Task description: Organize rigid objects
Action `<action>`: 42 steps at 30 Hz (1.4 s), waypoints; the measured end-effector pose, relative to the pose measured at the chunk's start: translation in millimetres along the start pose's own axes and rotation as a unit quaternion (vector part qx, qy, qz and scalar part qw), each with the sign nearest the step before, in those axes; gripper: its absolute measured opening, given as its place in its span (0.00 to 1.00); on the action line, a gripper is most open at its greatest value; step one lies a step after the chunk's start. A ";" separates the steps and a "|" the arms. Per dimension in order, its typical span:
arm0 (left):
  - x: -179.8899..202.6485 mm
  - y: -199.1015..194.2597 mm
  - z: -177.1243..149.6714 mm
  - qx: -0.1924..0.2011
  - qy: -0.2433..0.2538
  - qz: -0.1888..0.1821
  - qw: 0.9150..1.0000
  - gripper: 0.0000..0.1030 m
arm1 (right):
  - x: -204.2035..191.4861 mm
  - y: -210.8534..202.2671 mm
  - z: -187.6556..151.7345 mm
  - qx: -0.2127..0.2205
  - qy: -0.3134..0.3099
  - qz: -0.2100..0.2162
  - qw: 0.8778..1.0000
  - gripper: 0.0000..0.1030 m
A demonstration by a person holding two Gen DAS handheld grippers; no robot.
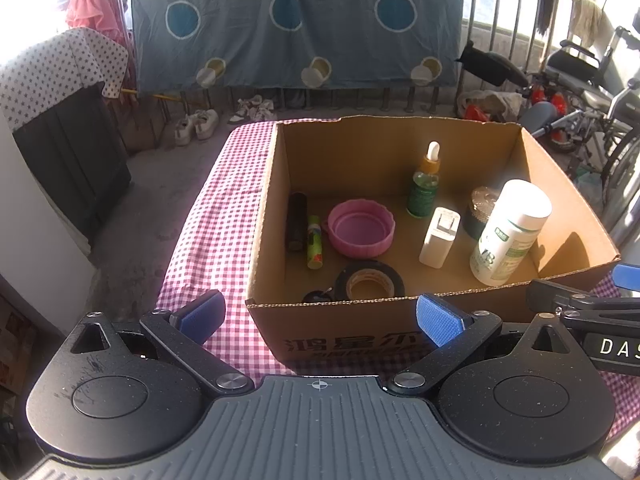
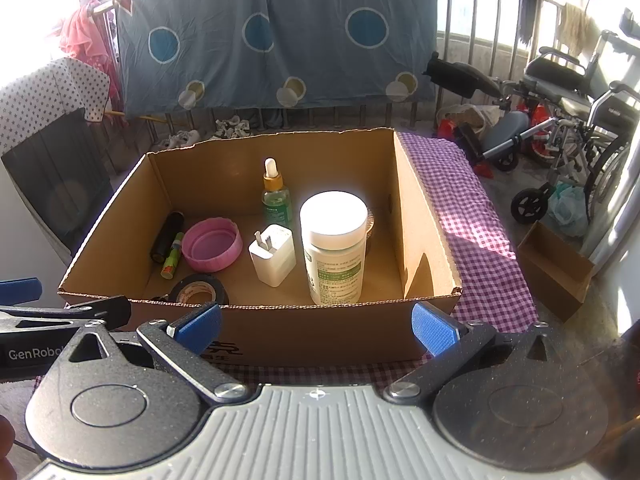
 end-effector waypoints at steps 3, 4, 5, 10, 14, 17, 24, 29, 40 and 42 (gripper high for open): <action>-0.7 -0.5 -0.2 0.001 -0.001 0.000 1.000 0.99 | -0.6 -0.3 0.2 0.002 -0.001 0.000 1.000 1.00; -1.0 -0.5 -0.1 0.002 -0.002 0.000 1.000 0.99 | -0.8 -0.7 -0.3 0.002 -0.001 -0.001 1.000 1.00; -1.2 -0.4 0.0 0.002 -0.002 0.000 1.000 0.99 | -1.1 -0.8 -0.3 0.003 -0.001 -0.001 1.000 1.00; -1.3 -0.4 0.0 0.001 -0.002 0.000 1.000 0.99 | -1.3 -0.8 -0.4 0.003 -0.002 -0.001 1.000 1.00; -1.7 -1.9 -0.1 0.002 -0.003 0.000 1.000 0.99 | -2.4 -2.4 -0.1 0.005 -0.002 -0.002 1.000 1.00; -1.7 -3.0 0.0 0.003 -0.004 0.000 1.000 0.99 | -3.3 -3.6 0.3 0.006 -0.003 -0.002 1.000 1.00; -2.4 -3.8 -0.3 0.001 -0.005 0.002 1.000 0.99 | -4.7 -4.6 0.4 0.005 -0.004 -0.002 1.000 1.00; -2.9 -4.4 0.2 -0.001 -0.007 0.001 1.000 0.99 | -6.0 -4.6 0.5 0.006 -0.005 -0.002 1.000 1.00; -4.0 -7.6 0.5 0.004 -0.012 0.002 1.000 0.99 | -9.6 -8.4 3.5 0.012 -0.011 -0.003 1.000 1.00; -4.3 -8.3 0.9 0.005 -0.012 0.002 1.000 0.99 | -10.4 -9.3 4.4 0.013 -0.012 -0.003 1.000 1.00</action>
Point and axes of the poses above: each gripper's, at about its wrist camera, not at the fingertips, and y roughly the way its jaws point, x to its right, z to its top, the point moved 9 cm from there along y, roughly the way its jaws point, and after that the axes turned 10 degrees about y, right-handed, at the moved point
